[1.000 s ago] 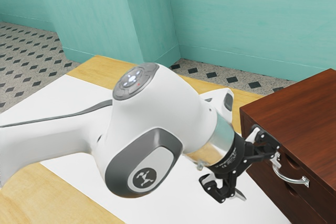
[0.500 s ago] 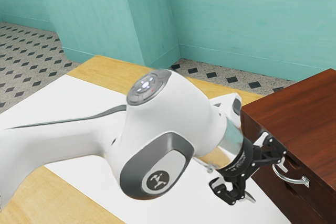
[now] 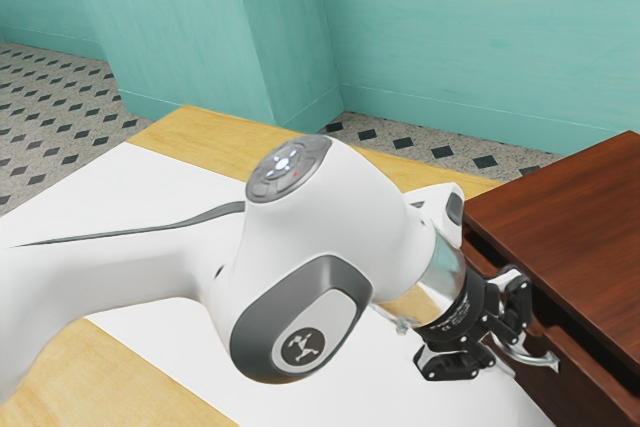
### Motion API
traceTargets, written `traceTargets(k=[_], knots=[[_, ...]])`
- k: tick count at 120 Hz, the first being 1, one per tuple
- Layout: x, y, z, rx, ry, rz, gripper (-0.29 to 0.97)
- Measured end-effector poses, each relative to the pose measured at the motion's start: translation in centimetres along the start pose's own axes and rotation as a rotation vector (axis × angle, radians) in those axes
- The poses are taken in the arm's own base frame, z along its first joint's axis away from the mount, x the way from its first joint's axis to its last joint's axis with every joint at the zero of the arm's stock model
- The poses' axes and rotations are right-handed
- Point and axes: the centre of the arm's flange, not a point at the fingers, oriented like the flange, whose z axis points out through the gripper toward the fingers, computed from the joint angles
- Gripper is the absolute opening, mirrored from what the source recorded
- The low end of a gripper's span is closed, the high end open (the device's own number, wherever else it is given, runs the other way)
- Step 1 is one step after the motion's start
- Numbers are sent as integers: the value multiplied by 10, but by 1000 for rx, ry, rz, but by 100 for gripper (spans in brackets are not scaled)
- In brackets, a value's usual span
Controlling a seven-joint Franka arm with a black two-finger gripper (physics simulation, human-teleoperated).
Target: Pull the drawer handle with one arm to open the drawer
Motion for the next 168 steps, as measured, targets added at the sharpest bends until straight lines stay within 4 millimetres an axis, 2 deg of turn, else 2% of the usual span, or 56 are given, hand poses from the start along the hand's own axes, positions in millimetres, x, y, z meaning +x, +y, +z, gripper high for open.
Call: traceTargets(k=[54,168], knots=[[-2,-5,-15,19,9,3,-10],[-13,-49,-46,24,42,-7,-11]])
